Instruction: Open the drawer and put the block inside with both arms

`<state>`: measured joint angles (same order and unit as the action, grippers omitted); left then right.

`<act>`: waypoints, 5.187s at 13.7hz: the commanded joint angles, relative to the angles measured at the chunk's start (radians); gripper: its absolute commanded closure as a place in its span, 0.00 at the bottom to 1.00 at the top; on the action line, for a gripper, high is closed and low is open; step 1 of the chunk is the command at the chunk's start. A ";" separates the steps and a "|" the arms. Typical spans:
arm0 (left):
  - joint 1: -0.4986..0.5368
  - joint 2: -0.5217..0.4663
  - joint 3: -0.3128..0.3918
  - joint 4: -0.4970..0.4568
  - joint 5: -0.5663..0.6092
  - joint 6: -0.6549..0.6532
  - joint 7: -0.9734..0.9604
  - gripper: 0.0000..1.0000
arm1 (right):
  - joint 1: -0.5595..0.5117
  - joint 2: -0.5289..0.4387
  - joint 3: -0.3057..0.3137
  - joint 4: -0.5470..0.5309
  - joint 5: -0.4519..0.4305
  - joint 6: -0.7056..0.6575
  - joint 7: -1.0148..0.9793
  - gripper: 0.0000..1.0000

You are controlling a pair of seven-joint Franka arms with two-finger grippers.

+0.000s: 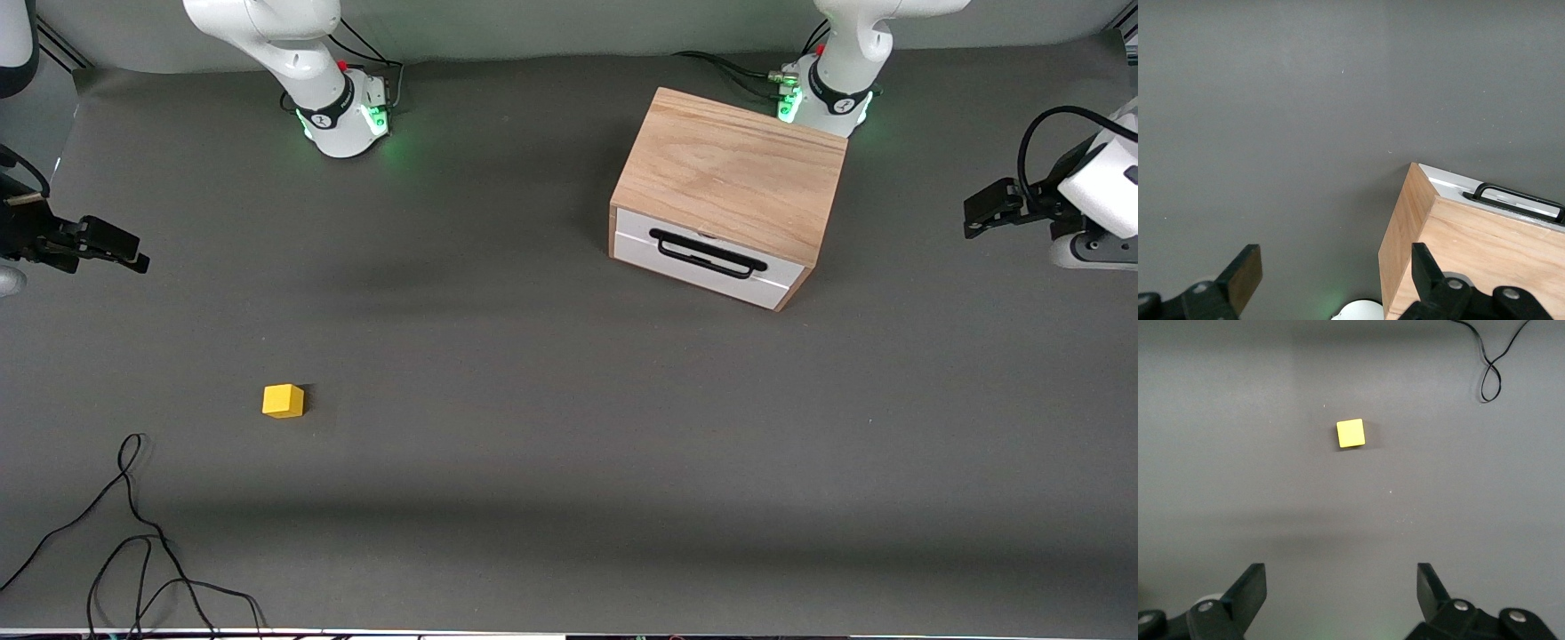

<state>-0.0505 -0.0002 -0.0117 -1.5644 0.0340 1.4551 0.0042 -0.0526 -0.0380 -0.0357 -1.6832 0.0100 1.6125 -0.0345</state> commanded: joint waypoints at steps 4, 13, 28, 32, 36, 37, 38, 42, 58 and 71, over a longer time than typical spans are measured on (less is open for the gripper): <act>-0.006 -0.012 0.001 -0.014 0.012 0.013 0.005 0.00 | 0.017 -0.003 -0.012 0.010 -0.027 -0.009 -0.019 0.00; -0.006 -0.011 0.001 -0.016 0.011 0.011 0.005 0.00 | 0.016 -0.010 -0.015 0.004 -0.035 -0.009 -0.077 0.00; -0.006 0.049 0.001 -0.013 -0.031 -0.064 -0.076 0.00 | 0.033 0.237 -0.006 0.118 -0.013 0.117 -0.061 0.00; -0.075 0.061 0.001 -0.017 -0.077 -0.067 -0.372 0.00 | 0.031 0.259 -0.006 -0.077 -0.012 0.381 -0.059 0.00; -0.199 0.117 0.001 -0.020 -0.085 -0.036 -0.698 0.00 | 0.030 0.351 -0.006 -0.167 0.019 0.573 -0.058 0.00; -0.231 0.136 0.001 -0.020 -0.088 -0.019 -0.796 0.00 | 0.030 0.374 -0.006 -0.167 0.036 0.599 -0.059 0.00; -0.264 0.162 0.001 -0.020 -0.106 -0.003 -0.894 0.00 | 0.030 0.394 -0.007 -0.168 0.039 0.622 -0.059 0.00; -0.347 0.253 0.001 -0.020 -0.121 0.088 -1.177 0.00 | 0.028 0.464 -0.007 -0.206 0.042 0.740 -0.059 0.00; -0.488 0.448 0.001 -0.200 -0.160 0.334 -1.586 0.00 | 0.030 0.583 -0.004 -0.285 0.044 0.945 -0.064 0.00; -0.480 0.471 0.002 -0.207 -0.152 0.577 -1.572 0.00 | 0.030 0.426 -0.006 -0.207 0.041 0.686 -0.077 0.69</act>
<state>-0.5219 0.4698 -0.0206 -1.7582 -0.1176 1.9246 -1.5671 -0.0271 0.5010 -0.0366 -1.9137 0.0335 2.4282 -0.0845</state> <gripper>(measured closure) 0.000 0.449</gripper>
